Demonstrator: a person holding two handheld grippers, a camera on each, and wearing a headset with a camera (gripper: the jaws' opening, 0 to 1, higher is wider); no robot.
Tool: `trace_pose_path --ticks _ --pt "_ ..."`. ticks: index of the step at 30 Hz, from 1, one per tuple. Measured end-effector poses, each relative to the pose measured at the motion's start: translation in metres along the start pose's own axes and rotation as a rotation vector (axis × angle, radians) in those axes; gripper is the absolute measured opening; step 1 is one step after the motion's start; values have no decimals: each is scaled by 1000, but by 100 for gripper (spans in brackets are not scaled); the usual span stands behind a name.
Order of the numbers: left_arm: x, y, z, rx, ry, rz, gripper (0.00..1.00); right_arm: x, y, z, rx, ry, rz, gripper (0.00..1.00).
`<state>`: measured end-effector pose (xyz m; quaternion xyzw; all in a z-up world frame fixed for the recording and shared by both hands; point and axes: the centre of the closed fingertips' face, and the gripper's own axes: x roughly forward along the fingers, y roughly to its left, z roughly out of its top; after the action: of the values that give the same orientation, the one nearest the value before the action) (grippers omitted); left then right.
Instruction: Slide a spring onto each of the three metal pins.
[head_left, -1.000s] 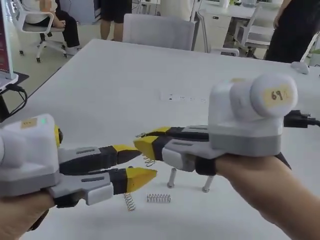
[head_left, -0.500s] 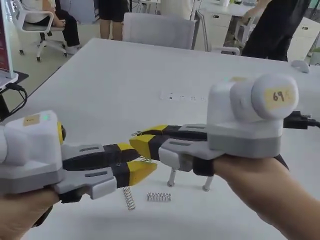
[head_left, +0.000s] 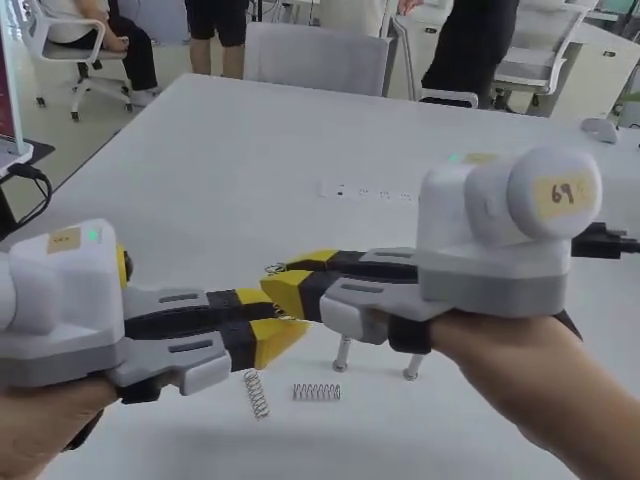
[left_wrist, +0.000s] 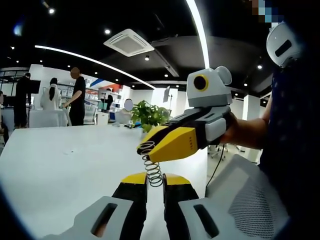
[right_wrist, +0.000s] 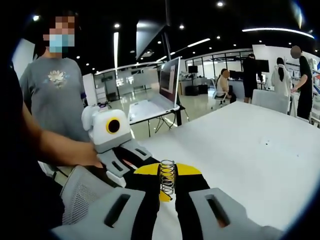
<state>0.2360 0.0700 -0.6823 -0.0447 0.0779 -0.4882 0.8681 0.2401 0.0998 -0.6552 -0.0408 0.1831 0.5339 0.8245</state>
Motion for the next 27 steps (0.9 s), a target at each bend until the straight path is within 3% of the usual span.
trace_pose_path --ticks 12,27 --pt "-2 3 -3 29 21 9 3 -5 2 -6 -17 50 15 8" --pt "2 -11 -16 110 101 -39 2 -13 9 -25 -117 277 74 8"
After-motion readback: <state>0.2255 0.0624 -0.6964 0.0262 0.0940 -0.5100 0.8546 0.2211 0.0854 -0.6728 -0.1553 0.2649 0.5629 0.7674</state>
